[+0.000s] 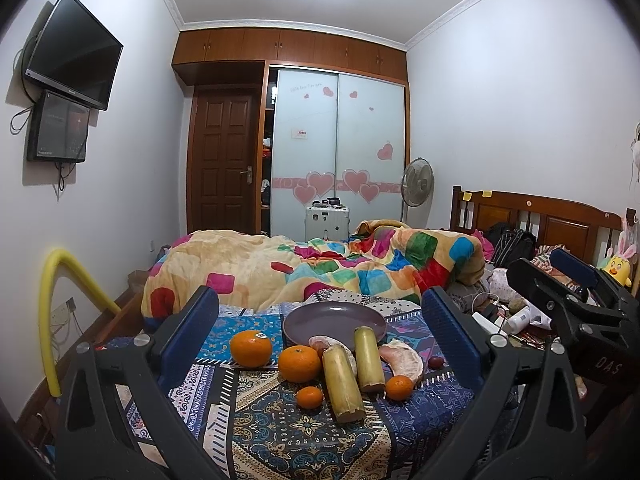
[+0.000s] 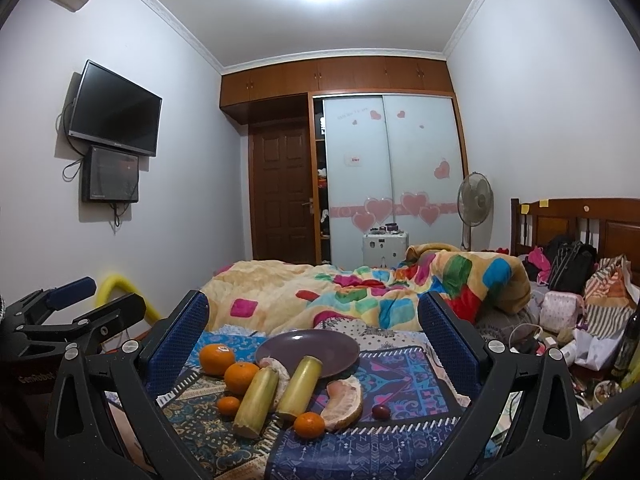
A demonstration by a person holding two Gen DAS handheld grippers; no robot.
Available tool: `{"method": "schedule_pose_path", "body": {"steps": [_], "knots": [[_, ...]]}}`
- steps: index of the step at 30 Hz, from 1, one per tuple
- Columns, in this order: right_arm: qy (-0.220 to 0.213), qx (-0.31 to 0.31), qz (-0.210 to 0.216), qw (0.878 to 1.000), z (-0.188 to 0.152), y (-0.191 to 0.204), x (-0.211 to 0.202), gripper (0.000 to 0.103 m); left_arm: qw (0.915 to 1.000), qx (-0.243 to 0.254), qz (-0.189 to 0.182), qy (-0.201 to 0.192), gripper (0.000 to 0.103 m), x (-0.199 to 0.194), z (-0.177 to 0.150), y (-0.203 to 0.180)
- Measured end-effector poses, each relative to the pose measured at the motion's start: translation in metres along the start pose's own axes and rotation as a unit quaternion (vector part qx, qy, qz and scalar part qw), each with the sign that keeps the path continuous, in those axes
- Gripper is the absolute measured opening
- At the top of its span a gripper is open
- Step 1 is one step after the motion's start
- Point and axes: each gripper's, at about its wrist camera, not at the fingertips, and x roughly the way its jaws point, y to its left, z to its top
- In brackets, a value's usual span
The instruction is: Organize fruits
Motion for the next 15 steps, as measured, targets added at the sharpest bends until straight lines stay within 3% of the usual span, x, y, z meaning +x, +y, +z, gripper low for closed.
{"method": "schedule_pose_path", "body": {"steps": [15], "knots": [[0.009, 0.000, 0.001, 1.000, -0.0043, 0.0016, 0.0040, 0.103, 0.9999, 0.003, 0.006, 0.008, 0.103, 0.0026, -0.0021, 0.0052]]}}
